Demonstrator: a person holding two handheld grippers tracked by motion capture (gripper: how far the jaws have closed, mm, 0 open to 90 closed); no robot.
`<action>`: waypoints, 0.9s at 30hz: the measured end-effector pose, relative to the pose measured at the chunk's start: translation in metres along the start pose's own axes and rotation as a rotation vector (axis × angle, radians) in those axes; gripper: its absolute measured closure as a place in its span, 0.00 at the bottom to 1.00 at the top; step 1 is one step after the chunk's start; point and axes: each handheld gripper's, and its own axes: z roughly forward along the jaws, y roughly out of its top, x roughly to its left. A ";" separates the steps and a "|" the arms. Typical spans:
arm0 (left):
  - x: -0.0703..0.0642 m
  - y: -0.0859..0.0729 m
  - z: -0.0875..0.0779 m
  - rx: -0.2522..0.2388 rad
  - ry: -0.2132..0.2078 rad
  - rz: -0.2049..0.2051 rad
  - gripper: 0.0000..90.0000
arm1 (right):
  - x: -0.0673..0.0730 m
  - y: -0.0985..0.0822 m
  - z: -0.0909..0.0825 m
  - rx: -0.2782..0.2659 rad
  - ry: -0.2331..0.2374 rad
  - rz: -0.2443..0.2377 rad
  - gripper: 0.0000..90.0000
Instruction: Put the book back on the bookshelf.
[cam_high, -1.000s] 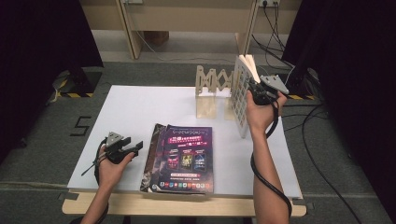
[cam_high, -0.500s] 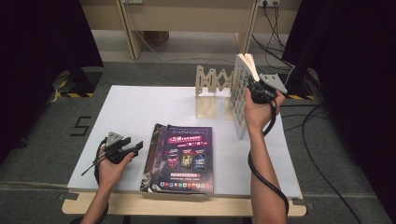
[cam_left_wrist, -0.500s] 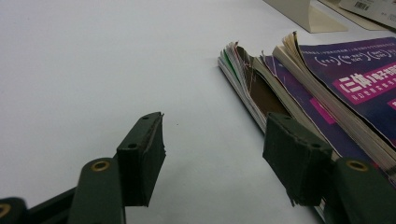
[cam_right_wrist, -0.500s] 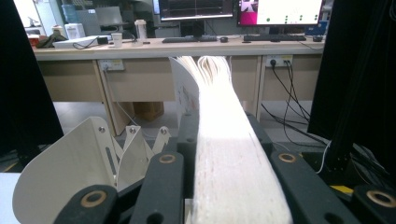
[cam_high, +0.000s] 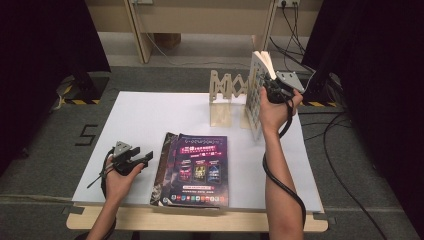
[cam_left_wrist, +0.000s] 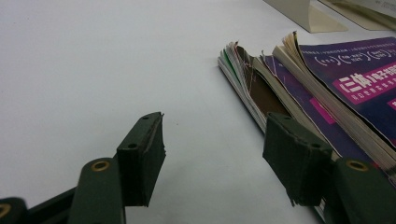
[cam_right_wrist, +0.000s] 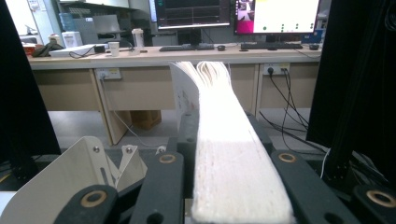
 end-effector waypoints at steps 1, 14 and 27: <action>0.000 0.000 0.000 0.000 0.000 0.000 0.42 | 0.000 0.000 0.002 -0.001 -0.001 -0.001 0.83; 0.000 0.000 0.000 0.002 -0.001 0.000 0.42 | -0.002 -0.009 0.010 -0.014 -0.023 0.003 0.83; -0.001 0.000 0.000 0.000 -0.001 0.008 0.42 | -0.005 -0.018 0.011 -0.028 -0.035 -0.036 0.82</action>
